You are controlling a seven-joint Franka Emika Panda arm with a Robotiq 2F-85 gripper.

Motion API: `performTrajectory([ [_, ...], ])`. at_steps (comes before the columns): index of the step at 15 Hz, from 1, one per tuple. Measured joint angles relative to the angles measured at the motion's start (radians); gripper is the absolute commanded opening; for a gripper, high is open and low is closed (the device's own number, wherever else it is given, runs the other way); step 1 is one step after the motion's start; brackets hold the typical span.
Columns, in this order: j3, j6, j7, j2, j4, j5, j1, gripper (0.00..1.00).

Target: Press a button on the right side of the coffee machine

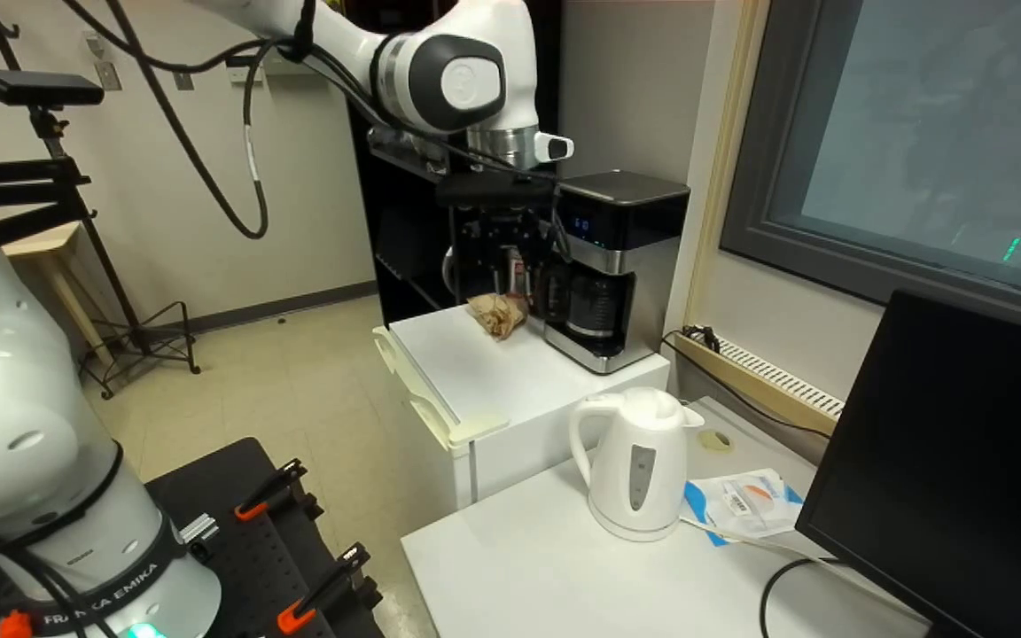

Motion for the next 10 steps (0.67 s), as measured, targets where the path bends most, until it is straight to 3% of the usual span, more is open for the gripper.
performTrajectory([
  [1, 0.003, 0.041, -0.007, 0.015, 0.001, -0.008, 0.000, 0.07],
  [4, 0.008, 0.187, -0.031, 0.061, 0.002, -0.035, -0.004, 0.00],
  [10, 0.022, 0.515, -0.040, 0.162, 0.009, -0.108, -0.013, 0.04],
])
